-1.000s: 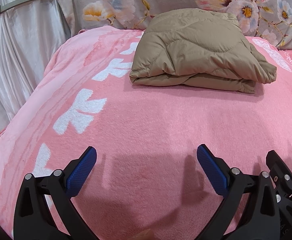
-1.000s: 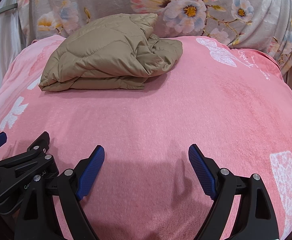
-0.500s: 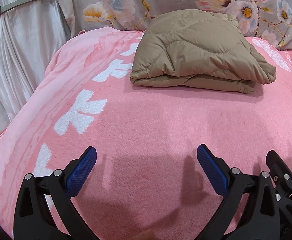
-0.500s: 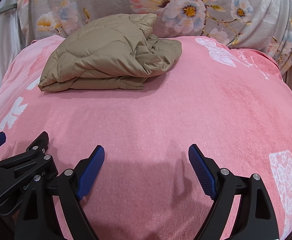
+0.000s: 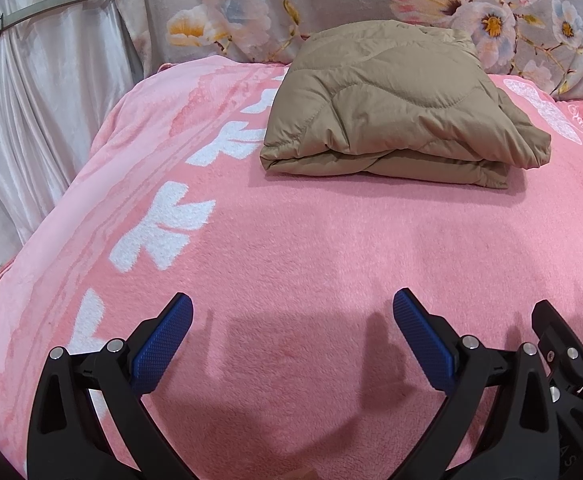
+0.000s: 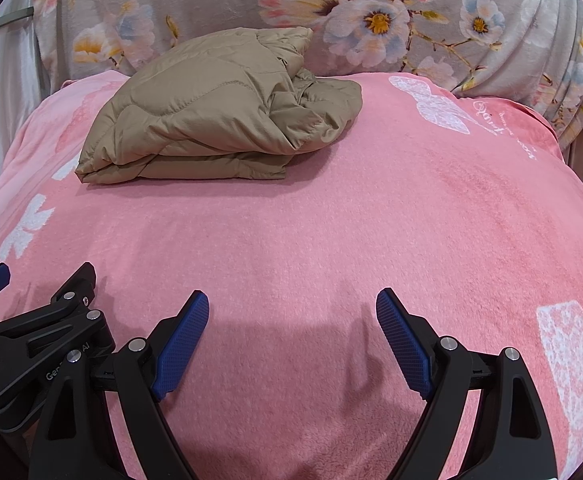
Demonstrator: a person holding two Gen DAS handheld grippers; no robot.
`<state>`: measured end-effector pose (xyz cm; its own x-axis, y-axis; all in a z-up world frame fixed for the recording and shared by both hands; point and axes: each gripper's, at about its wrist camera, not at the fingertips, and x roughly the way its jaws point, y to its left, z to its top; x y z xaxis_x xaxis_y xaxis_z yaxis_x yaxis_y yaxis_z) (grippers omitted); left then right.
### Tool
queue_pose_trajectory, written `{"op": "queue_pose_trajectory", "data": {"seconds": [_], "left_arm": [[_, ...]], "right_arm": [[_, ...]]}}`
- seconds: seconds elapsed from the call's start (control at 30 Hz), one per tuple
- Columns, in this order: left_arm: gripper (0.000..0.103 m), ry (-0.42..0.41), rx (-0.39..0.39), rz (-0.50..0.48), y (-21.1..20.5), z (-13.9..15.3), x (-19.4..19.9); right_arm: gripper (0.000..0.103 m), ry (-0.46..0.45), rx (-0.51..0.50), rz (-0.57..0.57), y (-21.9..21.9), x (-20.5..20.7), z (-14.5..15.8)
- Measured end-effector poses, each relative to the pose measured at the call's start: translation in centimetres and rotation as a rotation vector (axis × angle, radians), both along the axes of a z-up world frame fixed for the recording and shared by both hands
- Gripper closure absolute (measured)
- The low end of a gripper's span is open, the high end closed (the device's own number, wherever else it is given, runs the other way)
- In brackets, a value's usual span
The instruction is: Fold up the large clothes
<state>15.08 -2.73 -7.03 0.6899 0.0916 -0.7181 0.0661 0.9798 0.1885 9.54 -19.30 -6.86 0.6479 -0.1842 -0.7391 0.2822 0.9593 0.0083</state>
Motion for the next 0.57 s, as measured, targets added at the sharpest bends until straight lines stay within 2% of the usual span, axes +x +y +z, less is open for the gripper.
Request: {"op": "queue_pose_trajectory", "data": {"seconds": [0.3, 0.43, 0.57], "left_arm": [[0.007, -0.001, 0.000, -0.003, -0.09, 0.00, -0.08], [0.014, -0.007, 0.006, -0.017, -0.49, -0.01, -0.25], [0.015, -0.004, 0.005, -0.023, -0.60, -0.06, -0.10]], "right_arm": [[0.019, 0.000, -0.002, 0.001, -0.04, -0.04, 0.01], [0.019, 0.004, -0.009, -0.001, -0.06, -0.01, -0.02], [0.019, 0.005, -0.016, -0.004, -0.27, -0.02, 0.04]]}}
